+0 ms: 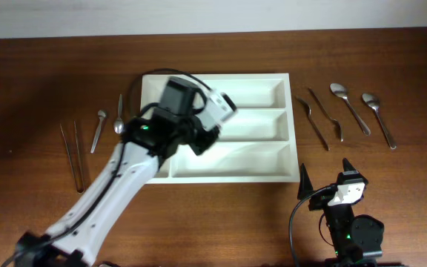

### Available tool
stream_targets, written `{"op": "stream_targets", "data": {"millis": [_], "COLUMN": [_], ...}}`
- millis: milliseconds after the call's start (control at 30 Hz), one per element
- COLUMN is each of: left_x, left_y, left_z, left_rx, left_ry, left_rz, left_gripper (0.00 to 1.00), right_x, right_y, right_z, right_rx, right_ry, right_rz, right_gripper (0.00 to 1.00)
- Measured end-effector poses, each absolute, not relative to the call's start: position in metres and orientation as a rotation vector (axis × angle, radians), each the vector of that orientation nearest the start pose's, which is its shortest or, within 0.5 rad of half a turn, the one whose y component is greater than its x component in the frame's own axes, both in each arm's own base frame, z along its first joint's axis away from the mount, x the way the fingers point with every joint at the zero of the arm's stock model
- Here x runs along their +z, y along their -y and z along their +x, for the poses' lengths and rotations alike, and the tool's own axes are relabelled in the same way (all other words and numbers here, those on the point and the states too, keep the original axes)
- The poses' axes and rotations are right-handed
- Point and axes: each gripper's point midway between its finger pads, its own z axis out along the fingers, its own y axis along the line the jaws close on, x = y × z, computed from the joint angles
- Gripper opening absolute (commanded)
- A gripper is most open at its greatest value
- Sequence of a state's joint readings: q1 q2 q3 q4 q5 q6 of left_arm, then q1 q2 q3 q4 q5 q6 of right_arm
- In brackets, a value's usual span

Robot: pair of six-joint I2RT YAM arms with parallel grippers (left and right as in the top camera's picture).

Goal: Pack container
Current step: 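Carry the pink knife over the tray and release it in the middle compartment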

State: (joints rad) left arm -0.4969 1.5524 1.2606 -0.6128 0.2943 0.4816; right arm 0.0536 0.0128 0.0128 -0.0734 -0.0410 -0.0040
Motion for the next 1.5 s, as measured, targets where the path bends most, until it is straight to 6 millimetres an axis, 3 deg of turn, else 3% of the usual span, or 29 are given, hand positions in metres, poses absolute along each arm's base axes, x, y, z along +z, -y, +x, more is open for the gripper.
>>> {"op": "stream_targets", "data": {"millis": [233, 400, 433, 500, 700, 867, 1033, 1233, 1333, 1467, 1500], "left_x": [0.119, 0.085, 0.084, 0.085, 0.103, 0.147, 0.185, 0.188, 0.192, 0.175, 0.168], "left_y": [0.263, 0.264, 0.264, 0.264, 0.267, 0.260, 0.246, 0.239, 0.238, 0.238, 0.238], "left_z": [0.322, 0.320, 0.319, 0.320, 0.332, 0.352, 0.369, 0.380, 0.392, 0.402, 0.404], "left_rx": [-0.391, -0.400, -0.399, -0.399, -0.404, -0.371, -0.281, -0.223, -0.173, -0.117, -0.104], "left_ry": [-2.022, -2.020, -2.015, -2.014, -2.031, -2.003, -1.972, -1.994, -1.965, -1.951, -1.955], "left_rz": [1.633, 1.752, 1.758, 1.757, 1.668, 1.536, 1.428, 1.368, 1.341, 1.397, 1.420], "left_gripper": [0.05, 0.21, 0.29, 0.41, 0.43, 0.47, 0.45, 0.33, 0.33, 0.56, 0.65], "right_x": [0.159, 0.159, 0.159, 0.159, 0.159, 0.159, 0.159, 0.159, 0.159, 0.159, 0.159], "right_y": [-0.020, -0.020, -0.020, -0.020, -0.020, -0.020, -0.020, -0.020, -0.020, -0.020, -0.020], "right_z": [0.245, 0.245, 0.245, 0.245, 0.245, 0.245, 0.245, 0.245, 0.245, 0.245, 0.245], "right_rx": [0.072, 0.071, 0.072, 0.072, 0.072, 0.072, 0.072, 0.072, 0.071, 0.071, 0.071], "right_ry": [-1.643, -1.643, -1.643, -1.643, -1.643, -1.643, -1.643, -1.643, -1.643, -1.643, -1.643], "right_rz": [-0.079, -0.079, -0.079, -0.078, -0.079, -0.079, -0.079, -0.078, -0.079, -0.079, -0.079], "right_gripper": [0.99, 0.99, 0.99, 0.99, 0.99, 0.99, 0.99, 0.99, 0.99, 0.99, 0.99]}}
